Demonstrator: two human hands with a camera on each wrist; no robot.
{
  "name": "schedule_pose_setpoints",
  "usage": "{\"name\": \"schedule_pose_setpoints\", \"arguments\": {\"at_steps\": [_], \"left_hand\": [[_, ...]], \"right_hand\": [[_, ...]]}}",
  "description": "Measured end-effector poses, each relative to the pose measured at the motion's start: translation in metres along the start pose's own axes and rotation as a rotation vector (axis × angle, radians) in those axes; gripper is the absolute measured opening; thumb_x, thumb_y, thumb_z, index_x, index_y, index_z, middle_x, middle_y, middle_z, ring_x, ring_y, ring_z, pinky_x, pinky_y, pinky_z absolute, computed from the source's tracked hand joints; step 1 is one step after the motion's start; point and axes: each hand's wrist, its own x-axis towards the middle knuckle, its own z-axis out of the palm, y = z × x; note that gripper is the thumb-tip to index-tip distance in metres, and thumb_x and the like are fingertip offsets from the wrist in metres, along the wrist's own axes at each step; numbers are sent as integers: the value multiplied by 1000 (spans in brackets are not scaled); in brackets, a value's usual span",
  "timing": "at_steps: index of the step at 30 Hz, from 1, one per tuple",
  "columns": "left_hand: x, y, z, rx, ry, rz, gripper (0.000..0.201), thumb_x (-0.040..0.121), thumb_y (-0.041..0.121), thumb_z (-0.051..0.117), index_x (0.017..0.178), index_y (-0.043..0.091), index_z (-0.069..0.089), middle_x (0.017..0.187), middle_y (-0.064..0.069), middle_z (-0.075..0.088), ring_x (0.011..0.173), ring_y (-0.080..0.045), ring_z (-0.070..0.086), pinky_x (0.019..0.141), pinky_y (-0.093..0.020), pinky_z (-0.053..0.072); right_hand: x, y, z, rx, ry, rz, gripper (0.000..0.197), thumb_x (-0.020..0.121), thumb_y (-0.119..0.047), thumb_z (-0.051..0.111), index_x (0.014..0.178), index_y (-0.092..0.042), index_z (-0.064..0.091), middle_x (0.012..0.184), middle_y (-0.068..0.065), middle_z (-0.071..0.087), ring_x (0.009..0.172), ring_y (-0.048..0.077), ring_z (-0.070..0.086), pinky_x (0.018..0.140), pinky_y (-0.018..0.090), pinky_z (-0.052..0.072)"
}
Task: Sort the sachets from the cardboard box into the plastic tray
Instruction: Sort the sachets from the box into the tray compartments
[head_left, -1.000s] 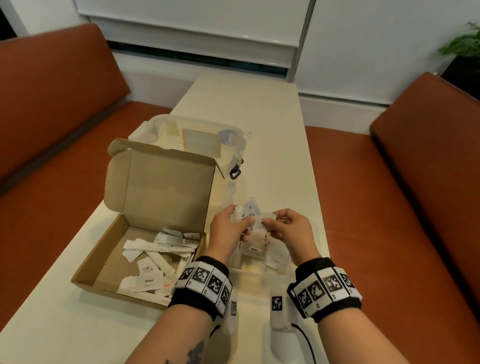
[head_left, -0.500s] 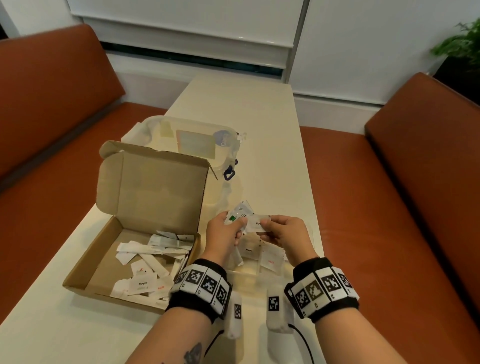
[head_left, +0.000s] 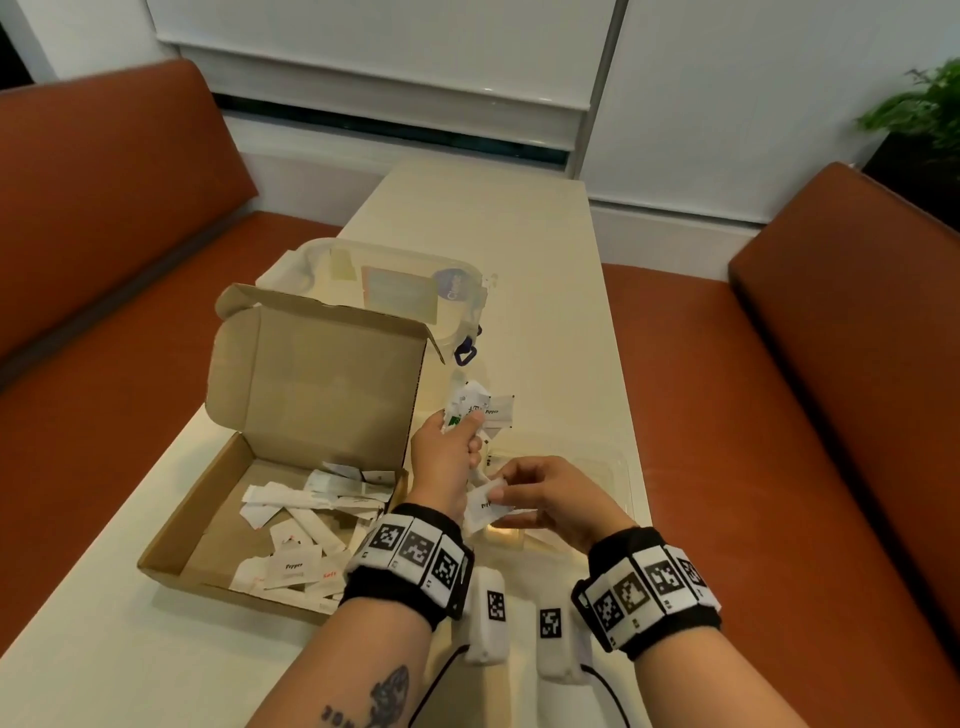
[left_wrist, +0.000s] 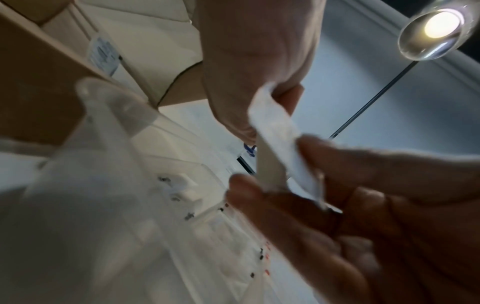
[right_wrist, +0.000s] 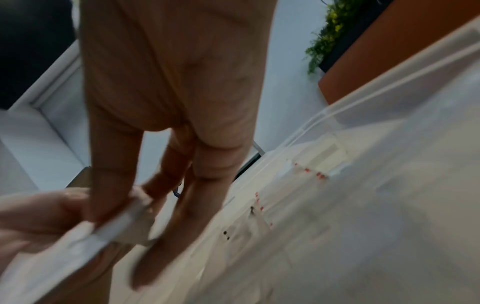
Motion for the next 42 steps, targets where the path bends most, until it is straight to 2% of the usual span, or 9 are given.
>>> {"name": "schedule_pose_setpoints", "arguments": {"at_steps": [4, 10, 16, 22, 25, 28, 31, 34, 42], "left_hand": [[-1, 0, 0, -25, 22, 26, 3, 90, 10, 61, 91, 9, 59, 61, 0, 49, 43, -5, 41, 39, -14, 36], [0, -1, -3, -122, 85, 16, 6, 90, 8, 61, 93, 13, 63, 86, -5, 65, 75, -15, 63, 67, -26, 57], [-8, 2, 7, -192, -84, 0, 24, 91, 2, 53, 114, 4, 58, 109, -18, 65, 98, -30, 66, 72, -32, 60], [-12, 3, 9, -233, -174, -41, 18, 89, -2, 55, 103, 7, 59, 103, -20, 64, 89, -29, 65, 68, -33, 60], [-10, 3, 6, -249, -177, -39, 30, 89, -5, 52, 114, 9, 57, 104, -16, 63, 88, -24, 66, 61, -27, 59], [-9, 2, 6, -243, -199, -73, 28, 90, -6, 46, 109, 11, 58, 105, -17, 62, 89, -26, 64, 64, -29, 59], [-9, 1, 6, -261, -191, -115, 16, 90, 1, 46, 100, 4, 58, 108, -22, 59, 92, -30, 61, 64, -34, 59], [-8, -2, 4, -255, -202, -107, 15, 93, 11, 55, 106, 6, 61, 107, -19, 65, 91, -28, 65, 66, -33, 59], [0, -10, 0, -197, 6, 14, 22, 93, 5, 57, 114, 9, 60, 110, -11, 65, 96, -23, 67, 66, -25, 59]], "right_hand": [[-3, -1, 0, 8, 78, -24, 6, 80, 4, 67, 79, 0, 63, 83, 12, 67, 76, 19, 69, 68, 24, 57], [-30, -29, -22, -117, 42, -101, 6, 78, 2, 68, 82, 4, 64, 83, 13, 70, 75, 19, 70, 68, 21, 56], [-25, -44, -24, 115, 202, -296, 15, 70, -10, 71, 80, -2, 64, 82, 14, 69, 76, 22, 66, 68, 25, 57], [-3, -23, -15, 69, 353, -273, 9, 79, -4, 71, 72, -8, 67, 74, 8, 70, 75, 20, 67, 80, 34, 56], [-1, -20, -13, 13, 372, -273, 8, 79, -4, 71, 73, -7, 67, 76, 10, 71, 75, 21, 68, 78, 34, 58], [1, -20, -9, -85, 408, -266, 8, 80, -3, 70, 74, -7, 67, 77, 13, 69, 73, 22, 66, 74, 33, 57], [2, -21, -8, -119, 422, -253, 7, 80, -3, 70, 75, -6, 67, 79, 17, 69, 72, 22, 65, 73, 31, 57], [2, -20, -9, -120, 395, -235, 6, 80, -3, 70, 76, -6, 66, 81, 15, 70, 74, 22, 66, 72, 29, 57], [2, -11, -20, -62, 513, -182, 6, 79, -1, 70, 78, -5, 65, 69, 7, 66, 61, 15, 60, 60, 22, 53]]}}
